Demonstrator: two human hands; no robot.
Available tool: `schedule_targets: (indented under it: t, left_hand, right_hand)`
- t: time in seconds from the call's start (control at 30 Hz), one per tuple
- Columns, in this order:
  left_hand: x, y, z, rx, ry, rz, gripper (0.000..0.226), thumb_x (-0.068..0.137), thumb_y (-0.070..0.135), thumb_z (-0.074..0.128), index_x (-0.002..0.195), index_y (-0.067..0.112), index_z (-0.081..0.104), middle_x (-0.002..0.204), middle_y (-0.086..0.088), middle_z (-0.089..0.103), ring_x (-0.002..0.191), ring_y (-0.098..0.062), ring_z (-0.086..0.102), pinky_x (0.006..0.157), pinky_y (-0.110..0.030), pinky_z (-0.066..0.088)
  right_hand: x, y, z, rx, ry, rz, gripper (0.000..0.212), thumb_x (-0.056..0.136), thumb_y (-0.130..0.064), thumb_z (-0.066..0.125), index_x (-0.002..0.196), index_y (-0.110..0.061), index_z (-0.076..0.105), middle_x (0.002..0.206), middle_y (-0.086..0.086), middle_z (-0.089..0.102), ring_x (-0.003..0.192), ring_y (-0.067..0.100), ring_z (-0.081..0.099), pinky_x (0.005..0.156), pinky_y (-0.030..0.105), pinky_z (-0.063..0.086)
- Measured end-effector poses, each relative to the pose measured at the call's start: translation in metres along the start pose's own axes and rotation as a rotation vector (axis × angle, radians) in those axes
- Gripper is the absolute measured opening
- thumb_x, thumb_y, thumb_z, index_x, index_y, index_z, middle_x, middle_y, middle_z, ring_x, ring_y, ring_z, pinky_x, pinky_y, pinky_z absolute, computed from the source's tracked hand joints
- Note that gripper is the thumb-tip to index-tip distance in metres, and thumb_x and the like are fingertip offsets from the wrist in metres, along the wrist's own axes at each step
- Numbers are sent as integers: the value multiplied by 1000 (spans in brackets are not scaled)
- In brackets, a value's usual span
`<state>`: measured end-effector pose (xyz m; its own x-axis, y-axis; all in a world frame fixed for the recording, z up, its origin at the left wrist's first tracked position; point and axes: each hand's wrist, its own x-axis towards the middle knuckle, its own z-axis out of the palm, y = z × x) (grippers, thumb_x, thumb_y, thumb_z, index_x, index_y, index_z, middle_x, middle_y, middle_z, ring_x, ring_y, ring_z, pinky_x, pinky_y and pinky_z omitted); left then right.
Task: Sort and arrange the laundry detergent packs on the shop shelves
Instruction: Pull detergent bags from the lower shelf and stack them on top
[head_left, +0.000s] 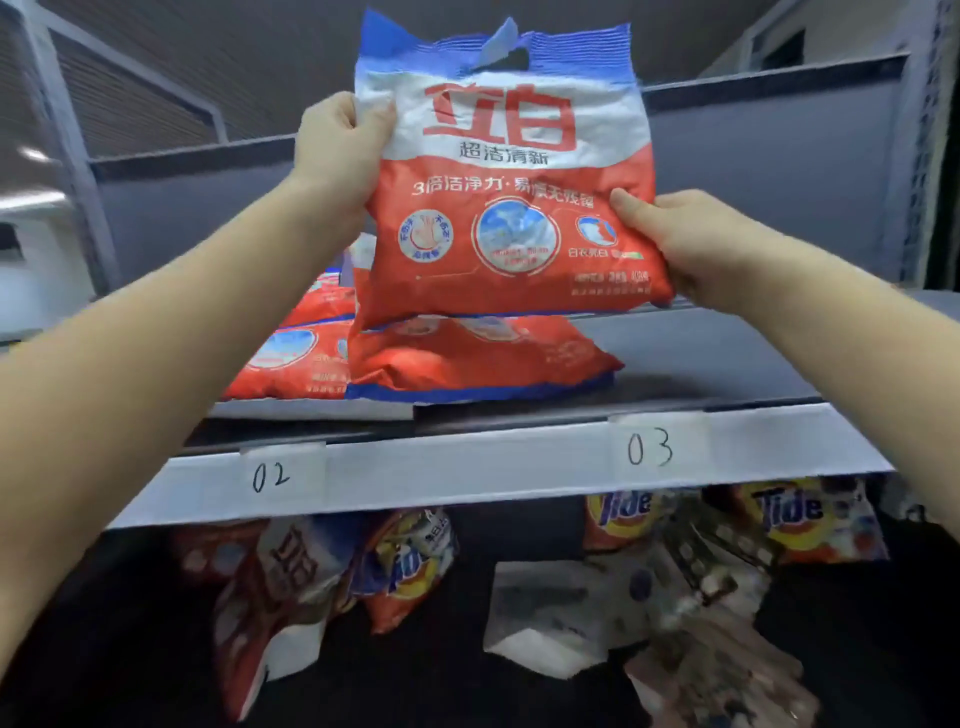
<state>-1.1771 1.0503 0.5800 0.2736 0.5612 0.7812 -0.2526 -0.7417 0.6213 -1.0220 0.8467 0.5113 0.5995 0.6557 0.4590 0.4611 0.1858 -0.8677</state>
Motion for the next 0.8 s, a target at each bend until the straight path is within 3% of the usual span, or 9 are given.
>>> schedule_targets:
  t: [0.1, 0.17, 0.27, 0.33, 0.4, 0.47, 0.53, 0.7, 0.8]
  left_hand:
    - [47, -24, 3, 255, 42, -20, 24, 87, 28, 54, 65, 20, 47, 84, -9, 55, 82, -17, 51, 69, -32, 41]
    - [63, -46, 9, 472, 30, -99, 19, 92, 22, 51, 79, 13, 61, 88, -12, 62, 92, -19, 57, 74, -31, 42]
    - [65, -83, 11, 979, -261, -327, 35, 94, 19, 53, 114, -9, 60, 99, -24, 62, 99, -27, 58, 79, -37, 41]
    - [56, -93, 10, 1198, -530, -412, 35, 95, 22, 53, 111, -7, 62, 102, -24, 62, 87, -30, 58, 69, -34, 42]
    - [53, -96, 12, 1158, -617, -456, 31, 96, 26, 52, 95, -1, 67, 90, -21, 63, 70, -26, 51, 54, -29, 35]
    - [54, -93, 16, 1190, -608, -426, 32, 94, 32, 54, 76, 8, 61, 73, -9, 59, 65, -23, 49, 49, -27, 32]
    - [56, -91, 15, 1284, -567, -338, 29, 93, 33, 54, 84, 7, 63, 75, -4, 58, 76, -25, 53, 57, -27, 38]
    - [42, -64, 7, 1498, -356, -35, 30, 95, 22, 49, 116, 5, 61, 122, -16, 59, 113, -35, 55, 87, -37, 44]
    - [21, -40, 6, 1512, -313, 65, 33, 97, 27, 47, 118, 5, 61, 123, -17, 58, 114, -36, 54, 87, -38, 44]
  right_hand:
    - [63, -1, 19, -188, 8, 5, 38, 100, -37, 42, 73, -10, 47, 34, -4, 52, 22, 3, 43, 27, 10, 28]
    - [99, 6, 31, -382, 26, 20, 39, 100, -32, 42, 70, -7, 46, 48, 9, 51, 23, 7, 45, 23, 11, 24]
    - [139, 31, 49, -807, -128, 152, 34, 99, -20, 44, 77, 1, 58, 50, 12, 56, 40, 20, 54, 27, 16, 32]
    - [158, 52, 61, -879, -283, 298, 35, 99, -19, 43, 69, -5, 52, 37, 3, 53, 28, 12, 48, 33, 16, 37]
    - [167, 64, 70, -983, -361, 336, 35, 99, -16, 41, 66, -7, 49, 51, 6, 54, 32, 12, 49, 37, 19, 40]
    - [168, 65, 75, -1056, -374, 329, 32, 97, -11, 40, 68, -5, 51, 65, 9, 54, 42, 16, 54, 41, 24, 44]
    - [164, 59, 73, -1051, -372, 311, 31, 96, -11, 43, 68, -4, 52, 66, 8, 54, 47, 18, 54, 40, 23, 46]
    - [140, 17, 77, -985, -328, 155, 31, 97, -18, 46, 71, -4, 55, 70, 8, 58, 64, 25, 57, 63, 33, 51]
    - [112, -11, 86, -1105, -280, -20, 34, 96, -25, 46, 83, 1, 64, 76, 11, 64, 72, 28, 61, 75, 34, 52]
